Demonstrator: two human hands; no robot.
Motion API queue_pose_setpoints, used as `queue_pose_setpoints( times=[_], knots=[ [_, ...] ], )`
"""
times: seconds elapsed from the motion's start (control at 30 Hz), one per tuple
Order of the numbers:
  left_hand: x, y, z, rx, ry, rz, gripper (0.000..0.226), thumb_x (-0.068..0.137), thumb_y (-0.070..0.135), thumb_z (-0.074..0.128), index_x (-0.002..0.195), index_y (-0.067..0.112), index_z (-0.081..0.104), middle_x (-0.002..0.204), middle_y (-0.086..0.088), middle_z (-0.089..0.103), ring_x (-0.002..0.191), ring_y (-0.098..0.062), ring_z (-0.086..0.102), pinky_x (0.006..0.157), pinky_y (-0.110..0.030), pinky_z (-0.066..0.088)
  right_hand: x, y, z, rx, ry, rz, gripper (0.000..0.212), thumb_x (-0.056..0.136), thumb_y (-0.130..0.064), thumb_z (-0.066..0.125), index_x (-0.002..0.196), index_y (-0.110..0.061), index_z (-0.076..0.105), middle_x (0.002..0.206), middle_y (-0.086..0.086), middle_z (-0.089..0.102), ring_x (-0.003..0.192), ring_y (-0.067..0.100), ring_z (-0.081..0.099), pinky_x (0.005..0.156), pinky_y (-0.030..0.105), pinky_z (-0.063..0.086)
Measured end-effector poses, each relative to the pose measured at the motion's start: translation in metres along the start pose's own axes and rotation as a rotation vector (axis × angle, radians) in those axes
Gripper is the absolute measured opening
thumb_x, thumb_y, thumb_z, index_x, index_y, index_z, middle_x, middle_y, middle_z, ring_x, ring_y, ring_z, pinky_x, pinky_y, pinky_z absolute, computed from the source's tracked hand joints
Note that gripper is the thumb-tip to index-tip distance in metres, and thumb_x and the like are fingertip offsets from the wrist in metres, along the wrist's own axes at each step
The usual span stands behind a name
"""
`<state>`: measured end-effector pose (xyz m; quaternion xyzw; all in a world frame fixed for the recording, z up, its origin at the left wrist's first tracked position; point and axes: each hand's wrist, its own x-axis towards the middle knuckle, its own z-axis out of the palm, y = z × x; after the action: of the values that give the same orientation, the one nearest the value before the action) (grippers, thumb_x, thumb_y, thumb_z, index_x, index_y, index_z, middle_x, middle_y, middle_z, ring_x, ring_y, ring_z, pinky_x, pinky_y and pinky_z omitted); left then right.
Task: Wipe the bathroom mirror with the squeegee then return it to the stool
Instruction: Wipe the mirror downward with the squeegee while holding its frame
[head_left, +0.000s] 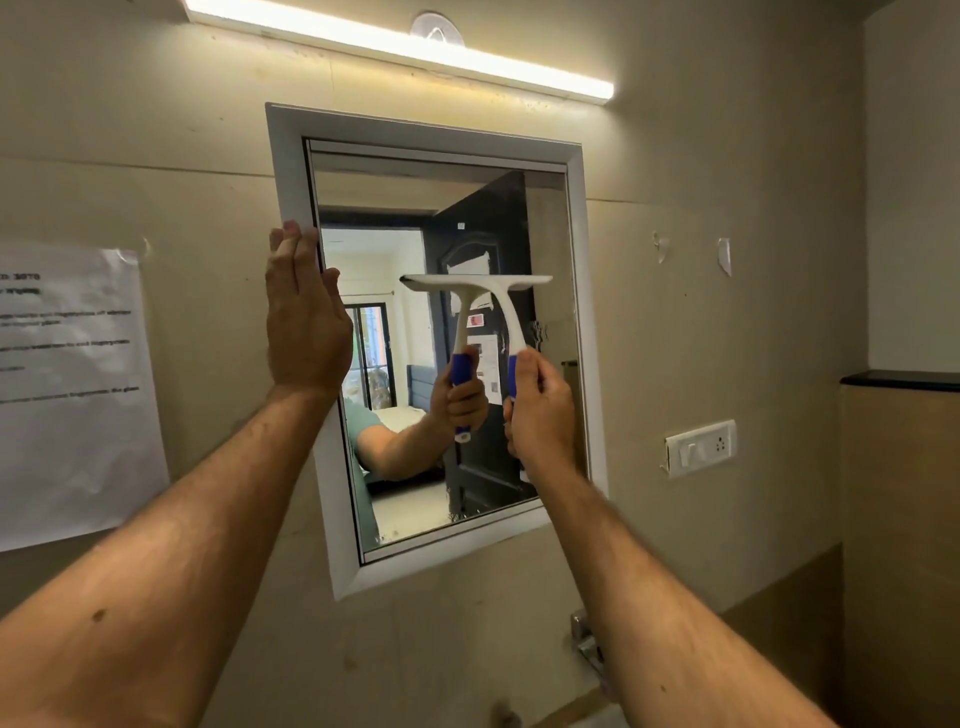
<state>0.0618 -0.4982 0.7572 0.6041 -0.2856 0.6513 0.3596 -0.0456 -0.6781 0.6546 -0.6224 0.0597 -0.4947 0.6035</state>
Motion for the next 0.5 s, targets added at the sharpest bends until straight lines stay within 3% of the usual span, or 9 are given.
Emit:
queue_pose_setpoints(
  times=[0.17, 0.27, 0.33, 0.43, 0.5],
  knots=[
    [0.002, -0.002, 0.001, 0.005, 0.002, -0.008, 0.044, 0.104, 0.020, 0.030, 0.144, 0.006, 0.034, 0.152, -0.014, 0.031, 0.145, -0.026, 0.020, 0.116, -0.014, 0.005, -0.029, 0.043, -0.010, 0.016, 0.072, 0.060, 0.049, 0.095, -0.055, 0.044, 0.134, -0.027, 0.055, 0.109, -0.004, 0.064, 0.101, 0.023, 0.064, 0.088, 0.042, 0.057],
    [0.001, -0.001, 0.002, 0.002, 0.004, -0.015, 0.043, 0.104, 0.020, 0.030, 0.145, 0.006, 0.034, 0.152, -0.013, 0.031, 0.145, -0.025, 0.019, 0.116, -0.013, 0.005, -0.042, 0.052, -0.016, 0.032, 0.092, 0.065, 0.047, 0.095, -0.051, 0.046, 0.133, -0.025, 0.056, 0.111, -0.012, 0.061, 0.111, 0.023, 0.063, 0.092, 0.047, 0.057],
    [0.000, -0.001, 0.002, 0.001, 0.008, -0.012, 0.044, 0.104, 0.020, 0.029, 0.145, 0.006, 0.034, 0.152, -0.014, 0.031, 0.145, -0.025, 0.019, 0.116, -0.014, 0.005, -0.039, 0.041, -0.016, 0.061, 0.068, 0.067, 0.034, 0.098, -0.047, 0.045, 0.125, -0.030, 0.058, 0.101, -0.012, 0.061, 0.100, 0.018, 0.064, 0.085, 0.040, 0.059],
    [-0.001, -0.002, 0.001, 0.000, 0.010, -0.004, 0.043, 0.104, 0.019, 0.029, 0.144, 0.005, 0.035, 0.151, -0.014, 0.031, 0.145, -0.026, 0.021, 0.116, -0.015, 0.006, -0.025, 0.014, -0.009, 0.052, 0.008, 0.031, 0.029, 0.100, -0.049, 0.042, 0.120, -0.034, 0.058, 0.082, 0.001, 0.060, 0.070, 0.016, 0.056, 0.057, 0.027, 0.049],
    [0.000, -0.001, 0.002, -0.002, 0.010, -0.007, 0.043, 0.104, 0.018, 0.030, 0.144, 0.005, 0.035, 0.152, -0.014, 0.031, 0.145, -0.026, 0.021, 0.117, -0.016, 0.007, -0.015, 0.005, -0.001, 0.015, -0.009, 0.002, 0.032, 0.099, -0.053, 0.041, 0.122, -0.037, 0.057, 0.087, 0.005, 0.064, 0.071, 0.015, 0.057, 0.059, 0.027, 0.048]
  ],
)
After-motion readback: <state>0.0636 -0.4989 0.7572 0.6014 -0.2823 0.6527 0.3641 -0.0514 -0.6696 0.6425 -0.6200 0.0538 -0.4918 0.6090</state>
